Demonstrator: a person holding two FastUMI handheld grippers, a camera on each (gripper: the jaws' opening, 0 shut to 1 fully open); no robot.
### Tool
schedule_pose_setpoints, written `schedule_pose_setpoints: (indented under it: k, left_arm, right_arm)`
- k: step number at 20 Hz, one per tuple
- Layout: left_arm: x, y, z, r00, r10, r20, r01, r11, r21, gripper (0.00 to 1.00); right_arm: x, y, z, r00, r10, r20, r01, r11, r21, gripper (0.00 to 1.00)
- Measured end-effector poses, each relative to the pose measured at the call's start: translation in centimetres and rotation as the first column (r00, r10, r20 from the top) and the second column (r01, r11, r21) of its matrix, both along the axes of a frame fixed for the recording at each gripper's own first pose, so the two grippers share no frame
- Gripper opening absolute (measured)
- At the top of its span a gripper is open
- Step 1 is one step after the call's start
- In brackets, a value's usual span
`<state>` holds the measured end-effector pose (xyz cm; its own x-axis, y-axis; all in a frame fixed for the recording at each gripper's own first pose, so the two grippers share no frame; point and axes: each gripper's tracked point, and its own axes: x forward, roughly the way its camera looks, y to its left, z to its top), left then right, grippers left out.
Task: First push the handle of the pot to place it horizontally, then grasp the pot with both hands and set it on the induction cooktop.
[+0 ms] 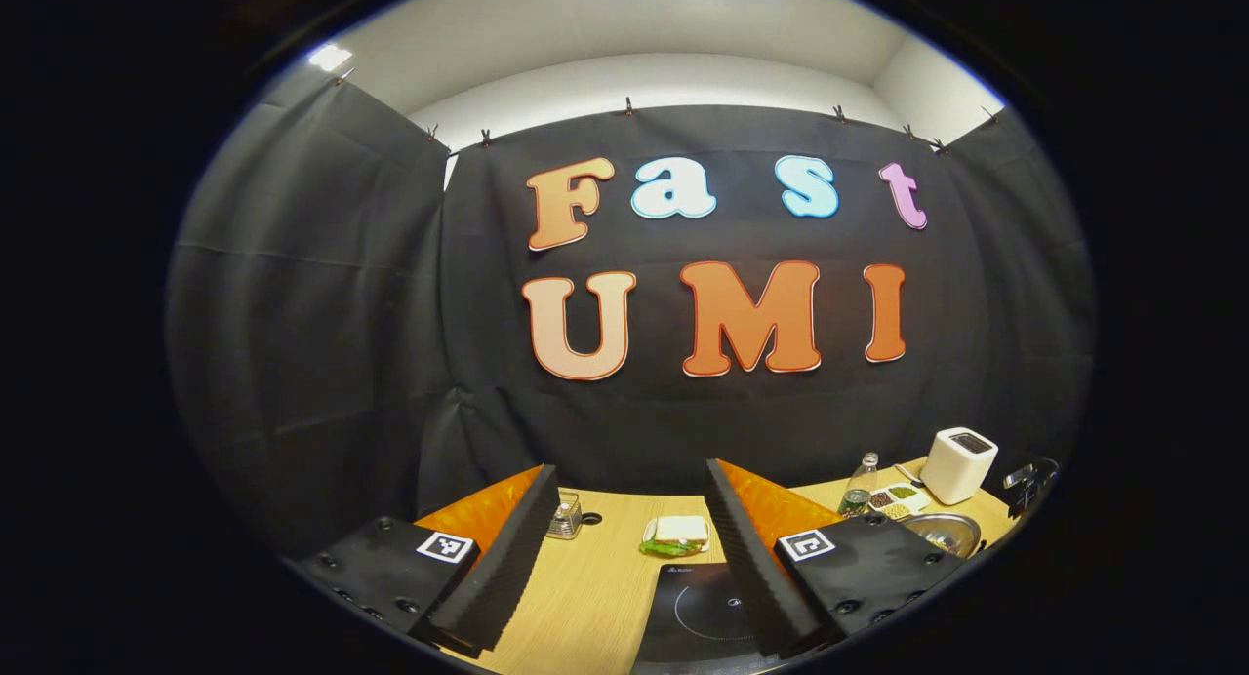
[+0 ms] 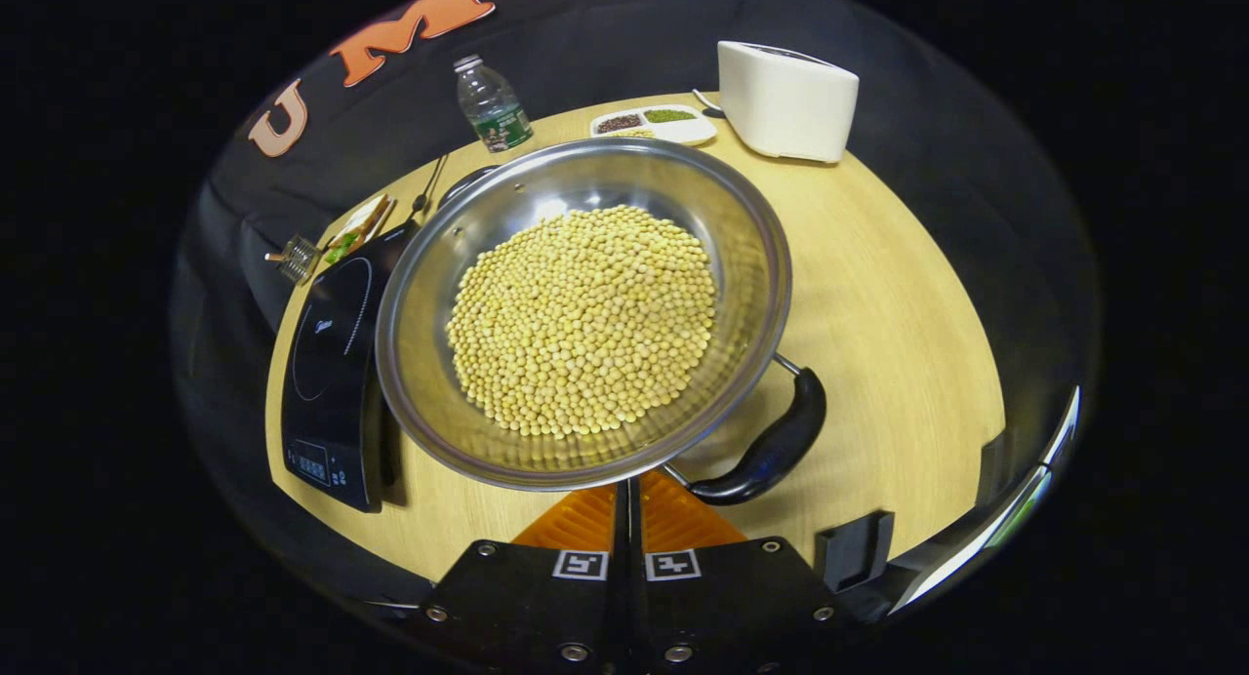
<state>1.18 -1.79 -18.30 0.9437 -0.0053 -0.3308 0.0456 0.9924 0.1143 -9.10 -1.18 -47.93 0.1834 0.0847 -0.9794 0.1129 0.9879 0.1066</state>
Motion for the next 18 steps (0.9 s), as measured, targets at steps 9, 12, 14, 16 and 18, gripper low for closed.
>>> schedule_pose_setpoints:
  k: [9,12,14,16,18]
  left_arm:
    - [0.0,-0.2,1.4,0.999,-0.001,0.053,-0.001,0.999,0.035,0.98]
    - [0.2,-0.1,1.2,0.999,0.003,0.048,-0.005,0.999,0.032,0.99]
    - [0.1,0.1,1.0,0.999,0.008,0.040,-0.009,0.999,0.036,0.98]
    - [0.3,0.3,0.6,0.999,0.020,0.029,-0.021,0.999,0.044,0.98]
    - [0.5,0.7,0.4,0.999,0.031,0.027,-0.032,0.998,0.049,0.98]
  right_arm:
    - [2.1,-3.7,-0.9,1.000,-0.016,-0.014,0.015,0.998,-0.064,0.00]
    - [3.1,-5.1,-1.4,0.998,-0.065,-0.022,0.064,0.996,-0.060,0.00]
    - [4.0,-5.8,-1.5,0.997,-0.072,-0.011,0.071,0.995,-0.073,0.00]
    - [4.9,-7.0,-1.7,0.996,-0.090,-0.001,0.089,0.991,-0.096,0.00]
    - [5.7,-7.3,-2.0,0.994,-0.113,-0.006,0.113,0.990,-0.086,0.00]
